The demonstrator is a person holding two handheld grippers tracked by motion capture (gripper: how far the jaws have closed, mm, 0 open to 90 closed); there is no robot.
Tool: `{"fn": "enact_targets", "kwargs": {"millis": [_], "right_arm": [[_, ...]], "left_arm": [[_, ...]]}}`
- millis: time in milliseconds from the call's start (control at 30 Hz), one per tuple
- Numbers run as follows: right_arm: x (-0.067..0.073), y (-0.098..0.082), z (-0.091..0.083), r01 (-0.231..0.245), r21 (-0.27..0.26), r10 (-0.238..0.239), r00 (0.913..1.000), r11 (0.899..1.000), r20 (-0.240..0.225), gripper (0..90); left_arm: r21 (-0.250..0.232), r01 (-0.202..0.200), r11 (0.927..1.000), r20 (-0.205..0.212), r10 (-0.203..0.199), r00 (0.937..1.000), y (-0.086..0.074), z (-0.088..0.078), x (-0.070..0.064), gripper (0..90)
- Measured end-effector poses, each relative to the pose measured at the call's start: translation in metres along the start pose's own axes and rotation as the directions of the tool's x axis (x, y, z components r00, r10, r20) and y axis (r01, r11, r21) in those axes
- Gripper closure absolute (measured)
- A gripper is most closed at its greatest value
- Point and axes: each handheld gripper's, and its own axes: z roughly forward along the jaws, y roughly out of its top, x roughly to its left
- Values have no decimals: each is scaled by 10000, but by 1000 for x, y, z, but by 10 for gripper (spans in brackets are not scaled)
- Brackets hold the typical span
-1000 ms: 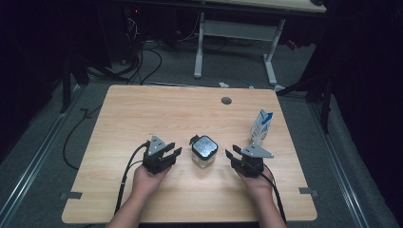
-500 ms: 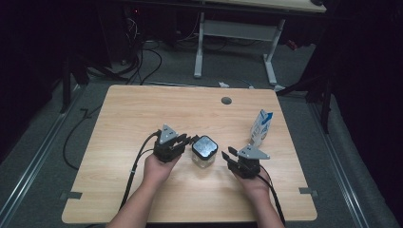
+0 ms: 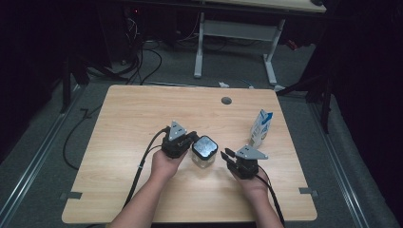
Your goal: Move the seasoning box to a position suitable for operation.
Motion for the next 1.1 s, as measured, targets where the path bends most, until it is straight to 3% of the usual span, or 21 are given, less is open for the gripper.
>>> {"fn": "enact_targets", "kwargs": {"millis": [600, 1100], "right_arm": [[7, 1, 0, 240, -131, -242, 9996, 9996, -118, 897], [11, 4, -1, 432, -253, -437, 9988, 9987, -202, 900]], "left_arm": [[-82, -123, 9999, 31, 123, 9999, -3, 4, 0, 900], [-167, 76, 9998, 32, -75, 10000, -5, 5, 2, 900]]}}
